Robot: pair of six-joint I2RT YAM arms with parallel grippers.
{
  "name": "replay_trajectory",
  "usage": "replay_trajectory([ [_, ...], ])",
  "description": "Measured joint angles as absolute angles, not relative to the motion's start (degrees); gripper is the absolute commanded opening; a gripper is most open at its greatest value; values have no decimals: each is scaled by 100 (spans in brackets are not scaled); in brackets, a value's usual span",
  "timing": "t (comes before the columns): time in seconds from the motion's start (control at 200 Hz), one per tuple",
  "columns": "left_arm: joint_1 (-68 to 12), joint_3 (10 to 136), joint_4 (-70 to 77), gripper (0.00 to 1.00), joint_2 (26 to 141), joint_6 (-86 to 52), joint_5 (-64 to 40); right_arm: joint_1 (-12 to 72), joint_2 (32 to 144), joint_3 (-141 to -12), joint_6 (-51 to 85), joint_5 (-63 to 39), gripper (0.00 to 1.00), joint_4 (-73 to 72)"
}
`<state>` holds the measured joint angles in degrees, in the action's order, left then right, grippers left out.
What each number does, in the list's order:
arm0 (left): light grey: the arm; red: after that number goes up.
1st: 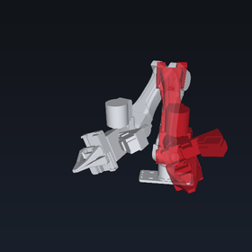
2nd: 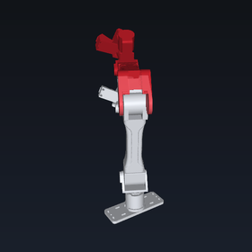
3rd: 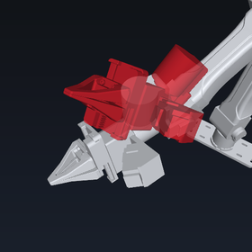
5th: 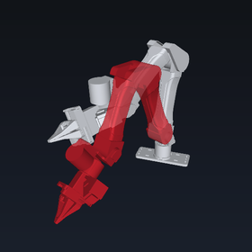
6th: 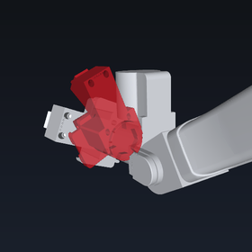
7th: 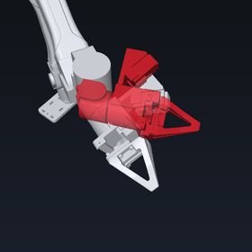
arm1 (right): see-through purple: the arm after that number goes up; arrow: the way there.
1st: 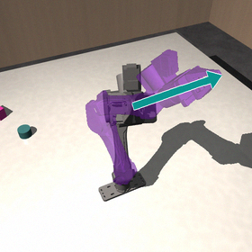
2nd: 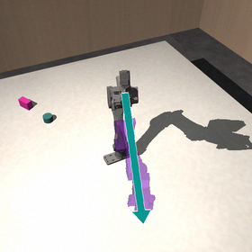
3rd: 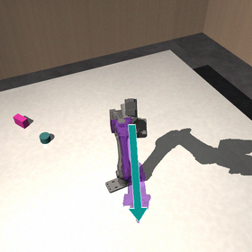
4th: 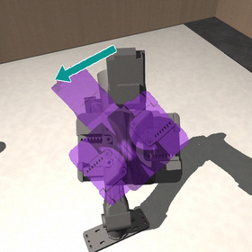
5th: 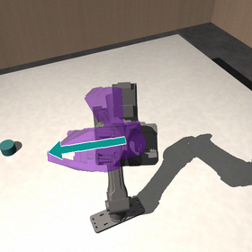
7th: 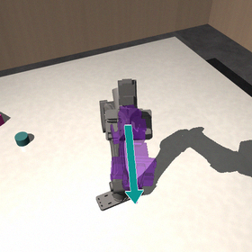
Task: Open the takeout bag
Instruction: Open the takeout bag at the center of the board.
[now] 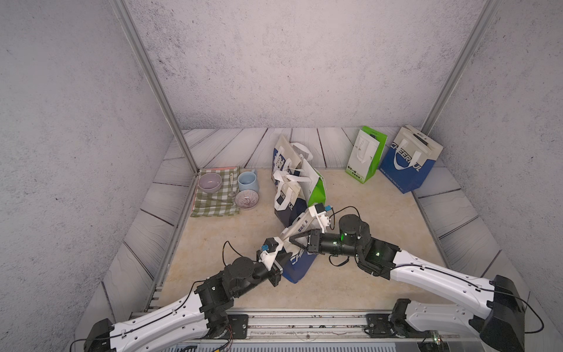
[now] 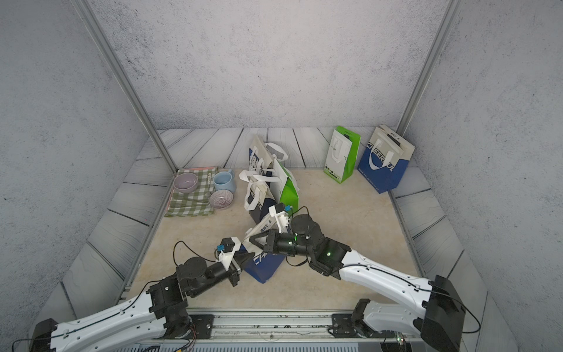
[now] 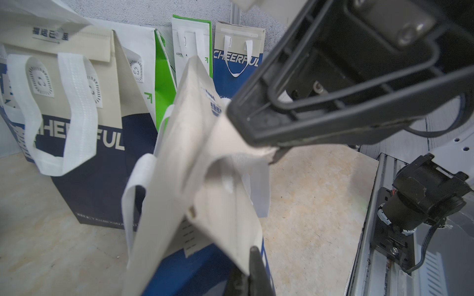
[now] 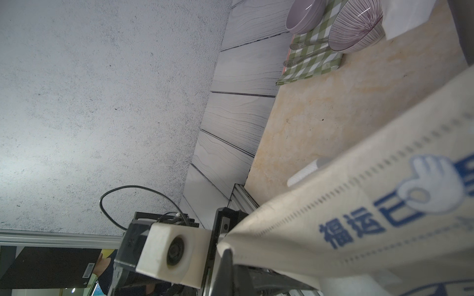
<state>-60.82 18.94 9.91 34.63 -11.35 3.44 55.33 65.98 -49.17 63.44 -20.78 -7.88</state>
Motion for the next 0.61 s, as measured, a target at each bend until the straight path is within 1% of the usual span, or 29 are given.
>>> replay_trajectory([
  [0.245,-6082,1894,991,0,3452,-1135,336,5535,6600,-4945,6344,-2051,0,-738],
  [0.275,-6082,1894,991,0,3452,-1135,336,5533,6604,-4945,6346,-2051,6,-738],
  [0.35,-6082,1894,982,0,3452,-1135,336,5533,6613,-4947,6388,-2038,25,-746],
  [0.415,-6082,1890,921,0,3459,-1135,336,5533,6613,-4980,6361,-2034,35,-799],
  [0.505,-6082,1876,862,0,3463,-1138,338,5527,6613,-5009,6412,-1990,43,-921],
  [0.605,-6082,1876,845,0,3463,-1138,338,5505,6613,-5006,6455,-1949,46,-1026],
])
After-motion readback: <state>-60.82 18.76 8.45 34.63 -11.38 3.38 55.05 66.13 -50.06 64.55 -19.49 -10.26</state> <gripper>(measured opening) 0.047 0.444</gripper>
